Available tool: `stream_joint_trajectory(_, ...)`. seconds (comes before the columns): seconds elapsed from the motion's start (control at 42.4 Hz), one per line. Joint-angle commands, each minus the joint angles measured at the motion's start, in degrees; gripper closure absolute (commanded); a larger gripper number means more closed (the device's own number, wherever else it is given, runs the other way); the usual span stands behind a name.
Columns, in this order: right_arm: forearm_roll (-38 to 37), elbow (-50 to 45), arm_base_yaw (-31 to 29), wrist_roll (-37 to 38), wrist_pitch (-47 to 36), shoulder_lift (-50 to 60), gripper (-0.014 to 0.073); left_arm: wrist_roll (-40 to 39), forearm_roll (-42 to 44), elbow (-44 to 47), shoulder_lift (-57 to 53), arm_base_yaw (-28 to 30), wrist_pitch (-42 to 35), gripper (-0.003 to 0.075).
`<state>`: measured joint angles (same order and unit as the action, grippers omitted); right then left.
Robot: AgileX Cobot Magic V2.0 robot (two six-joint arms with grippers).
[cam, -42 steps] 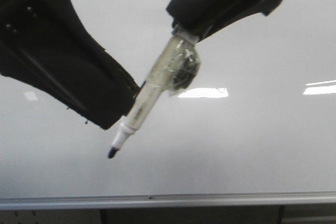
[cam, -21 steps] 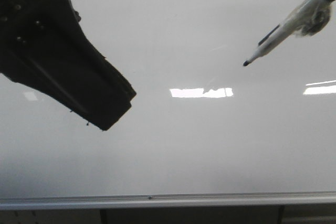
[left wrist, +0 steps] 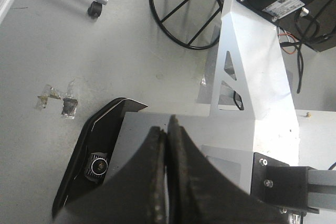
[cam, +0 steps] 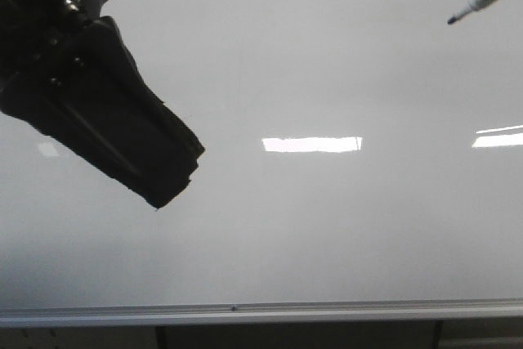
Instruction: Write number 0 on whiteboard
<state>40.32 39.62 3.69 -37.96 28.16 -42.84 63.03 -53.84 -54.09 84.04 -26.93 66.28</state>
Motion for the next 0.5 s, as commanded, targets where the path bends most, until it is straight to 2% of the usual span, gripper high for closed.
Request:
stream_joint_trajectory(0.0, 0.1, 8.7, -0.4, -0.2, 0.8, -6.0, 0.0652, 0.1, -3.1, -1.6, -2.1, -0.4, 1.3, 0.074)
stream_joint_trajectory(0.094, -4.6, 17.5, -0.8, 4.1, 6.2, -13.4, 0.0652, 0.1, -3.1, -1.6, -2.1, -0.4, 1.3, 0.074)
stream_joint_trajectory(0.283, -22.4, 33.4, -1.0, 19.6, 16.9, -27.9, 0.0652, 0.1, -3.1, -1.6, -2.1, -0.4, 1.3, 0.074)
stream_joint_trajectory(0.472, -24.2, 44.1, -0.9, 21.4, 20.7, -35.5, 0.0652, 0.1, -3.1, -1.6, -2.1, -0.4, 1.3, 0.074)
